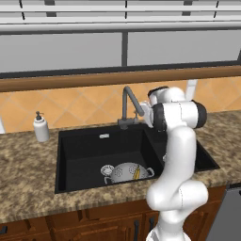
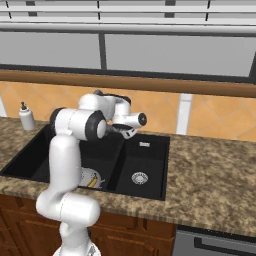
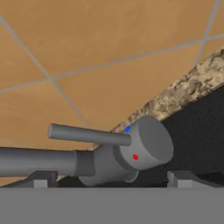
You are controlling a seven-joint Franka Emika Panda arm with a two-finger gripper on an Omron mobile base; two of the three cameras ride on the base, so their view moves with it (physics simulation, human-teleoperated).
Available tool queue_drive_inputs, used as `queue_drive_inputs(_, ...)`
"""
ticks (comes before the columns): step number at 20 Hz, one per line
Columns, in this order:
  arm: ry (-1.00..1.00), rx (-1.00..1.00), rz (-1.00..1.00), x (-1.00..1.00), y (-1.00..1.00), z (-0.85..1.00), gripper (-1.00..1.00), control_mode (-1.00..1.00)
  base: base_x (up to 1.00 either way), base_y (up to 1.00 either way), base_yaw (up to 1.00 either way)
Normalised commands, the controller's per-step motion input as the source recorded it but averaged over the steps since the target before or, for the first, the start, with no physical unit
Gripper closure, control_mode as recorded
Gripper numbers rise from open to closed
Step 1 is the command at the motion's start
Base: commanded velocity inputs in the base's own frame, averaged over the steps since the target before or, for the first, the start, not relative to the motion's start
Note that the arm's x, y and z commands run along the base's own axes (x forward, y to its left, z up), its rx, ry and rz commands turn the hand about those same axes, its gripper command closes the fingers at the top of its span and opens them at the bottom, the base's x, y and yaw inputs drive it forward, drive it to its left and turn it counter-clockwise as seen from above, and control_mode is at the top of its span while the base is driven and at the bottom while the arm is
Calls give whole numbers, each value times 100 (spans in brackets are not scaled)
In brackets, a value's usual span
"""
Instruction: Put the colander in the sink, put the banana in the colander, and turn on the sink faucet and pour water over the colander.
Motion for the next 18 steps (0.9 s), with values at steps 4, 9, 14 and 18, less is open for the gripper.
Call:
queue_drive_inputs(4, -3, -4, 0, 25, 8, -10, -100, -100, 0, 0, 0)
queue_drive_inputs(9, -1, -4, 0, 28, 4, -11, -100, -100, 0, 0, 0)
queue_drive_inputs(14, -1, -4, -1, 26, 0, -15, -100, -100, 0, 0, 0)
queue_drive_inputs(18, 0, -2, -2, 27, 0, -15, -100, -100, 0, 0, 0)
